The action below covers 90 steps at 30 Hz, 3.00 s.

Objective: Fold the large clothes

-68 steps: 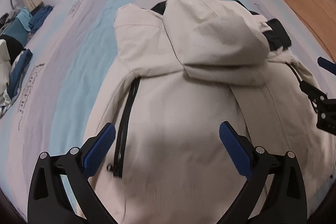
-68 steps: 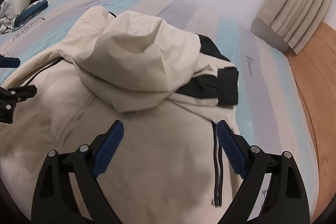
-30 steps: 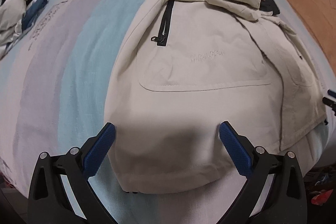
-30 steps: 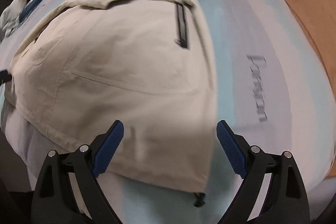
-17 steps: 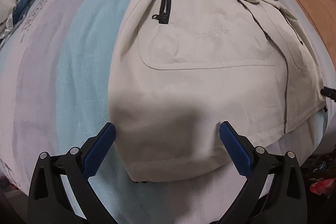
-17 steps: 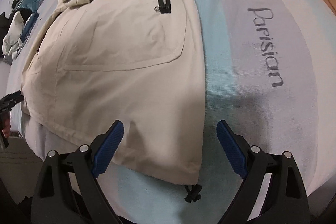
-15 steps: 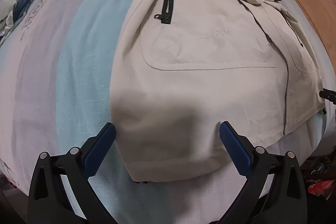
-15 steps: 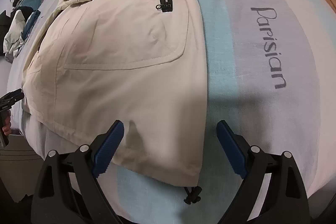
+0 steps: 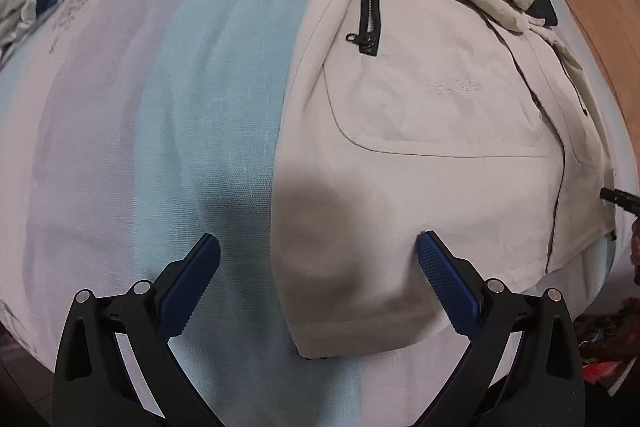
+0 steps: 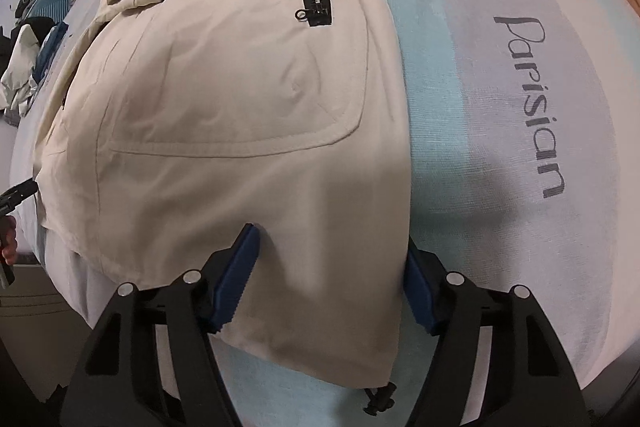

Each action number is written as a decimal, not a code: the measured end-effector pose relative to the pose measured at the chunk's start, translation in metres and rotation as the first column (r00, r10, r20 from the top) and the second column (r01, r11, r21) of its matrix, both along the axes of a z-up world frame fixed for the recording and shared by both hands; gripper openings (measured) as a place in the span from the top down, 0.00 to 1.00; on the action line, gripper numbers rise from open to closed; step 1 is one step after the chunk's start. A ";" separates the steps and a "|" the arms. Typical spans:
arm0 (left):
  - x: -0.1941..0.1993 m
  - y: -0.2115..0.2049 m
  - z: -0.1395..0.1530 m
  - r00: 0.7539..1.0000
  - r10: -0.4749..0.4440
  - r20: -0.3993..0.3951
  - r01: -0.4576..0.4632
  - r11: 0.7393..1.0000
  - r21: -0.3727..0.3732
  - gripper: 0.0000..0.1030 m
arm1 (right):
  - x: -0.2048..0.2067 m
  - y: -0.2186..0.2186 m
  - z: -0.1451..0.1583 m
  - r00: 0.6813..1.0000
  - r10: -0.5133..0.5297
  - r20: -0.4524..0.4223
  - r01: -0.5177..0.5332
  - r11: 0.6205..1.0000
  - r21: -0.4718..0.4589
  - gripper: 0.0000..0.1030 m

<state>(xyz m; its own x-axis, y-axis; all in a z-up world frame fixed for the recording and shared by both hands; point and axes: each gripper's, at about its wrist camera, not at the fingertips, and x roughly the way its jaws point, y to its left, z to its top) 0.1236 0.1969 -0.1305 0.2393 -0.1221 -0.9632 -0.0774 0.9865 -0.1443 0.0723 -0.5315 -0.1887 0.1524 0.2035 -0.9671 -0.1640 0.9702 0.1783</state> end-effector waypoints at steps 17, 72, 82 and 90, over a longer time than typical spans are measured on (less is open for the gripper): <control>0.017 -0.022 -0.015 0.996 -0.058 -0.066 0.051 0.992 -0.113 0.14 | 0.016 0.003 -0.008 0.996 -0.024 -0.084 0.024 1.000 0.005 0.65; 0.008 -0.031 0.019 0.993 -0.116 -0.022 0.114 0.990 -0.078 0.90 | 0.005 -0.004 0.029 0.989 -0.007 -0.149 -0.001 0.999 -0.051 0.91; 0.010 -0.046 0.033 0.985 -0.172 -0.026 0.171 0.985 -0.025 0.90 | 0.011 0.020 0.045 0.989 -0.030 -0.145 0.016 0.995 -0.097 0.93; 0.019 -0.048 0.037 0.987 -0.157 -0.048 0.155 0.987 -0.033 0.93 | 0.013 0.044 0.039 0.991 -0.039 -0.130 0.021 0.991 -0.136 0.95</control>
<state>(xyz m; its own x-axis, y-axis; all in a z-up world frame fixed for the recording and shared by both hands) 0.1425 0.1492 -0.0940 0.1669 -0.1823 -0.9690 0.0693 0.9825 -0.1729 0.0851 -0.4871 -0.1498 0.0262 0.0684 -0.9973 -0.1181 0.9909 0.0649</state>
